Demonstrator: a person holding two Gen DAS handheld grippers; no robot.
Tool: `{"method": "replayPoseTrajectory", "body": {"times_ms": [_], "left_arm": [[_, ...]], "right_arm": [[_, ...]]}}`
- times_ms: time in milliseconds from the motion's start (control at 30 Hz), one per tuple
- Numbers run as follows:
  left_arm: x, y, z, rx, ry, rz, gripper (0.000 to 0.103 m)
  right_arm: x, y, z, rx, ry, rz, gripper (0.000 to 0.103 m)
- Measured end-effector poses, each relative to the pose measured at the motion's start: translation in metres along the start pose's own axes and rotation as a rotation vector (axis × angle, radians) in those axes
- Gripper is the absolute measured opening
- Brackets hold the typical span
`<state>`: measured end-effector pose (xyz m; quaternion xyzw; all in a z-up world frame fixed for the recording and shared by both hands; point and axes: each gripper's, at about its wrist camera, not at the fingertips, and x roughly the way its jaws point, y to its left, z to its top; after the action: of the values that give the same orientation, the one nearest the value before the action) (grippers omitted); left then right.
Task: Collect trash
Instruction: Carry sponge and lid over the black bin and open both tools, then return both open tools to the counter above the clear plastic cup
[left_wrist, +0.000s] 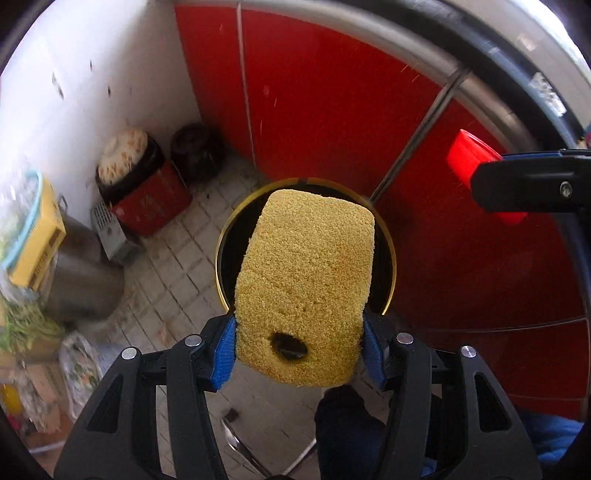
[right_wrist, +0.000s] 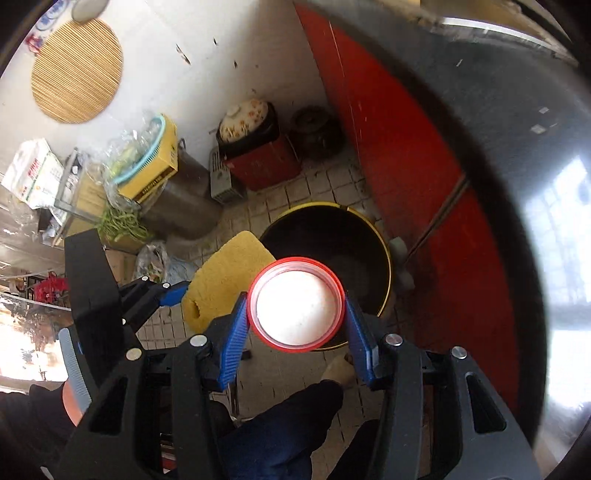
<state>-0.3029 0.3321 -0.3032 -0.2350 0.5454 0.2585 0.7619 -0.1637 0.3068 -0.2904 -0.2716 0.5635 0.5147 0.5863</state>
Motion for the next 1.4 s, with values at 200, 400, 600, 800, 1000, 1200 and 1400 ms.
{"method": "replayPoseTrajectory", "body": {"times_ms": [200, 400, 600, 800, 1000, 1200, 1400], "left_arm": [[0.03, 0.009, -0.001, 0.005, 0.024, -0.019, 0.056], [0.044, 0.014, 0.002, -0.002, 0.036, -0.036, 0.068], [0.043, 0.016, 0.006, -0.002, 0.034, -0.009, 0.084], [-0.001, 0.01, 0.013, -0.02, -0.004, 0.006, 0.087], [-0.091, -0.044, 0.034, 0.053, -0.113, 0.029, 0.093], [-0.151, -0.152, 0.077, 0.172, -0.186, -0.133, 0.095], [-0.177, -0.29, 0.103, 0.385, -0.211, -0.296, 0.095]], "right_arm": [[0.039, -0.009, 0.007, -0.021, 0.058, -0.033, 0.049], [0.047, -0.014, 0.016, -0.039, 0.074, -0.05, 0.052], [0.039, -0.011, 0.019, -0.055, 0.061, -0.057, 0.073], [-0.033, -0.006, 0.005, -0.061, -0.022, -0.025, 0.081], [-0.173, -0.039, -0.036, 0.018, -0.252, -0.076, 0.092], [-0.294, -0.125, -0.117, 0.261, -0.451, -0.263, 0.093], [-0.363, -0.198, -0.218, 0.502, -0.565, -0.438, 0.093]]}}
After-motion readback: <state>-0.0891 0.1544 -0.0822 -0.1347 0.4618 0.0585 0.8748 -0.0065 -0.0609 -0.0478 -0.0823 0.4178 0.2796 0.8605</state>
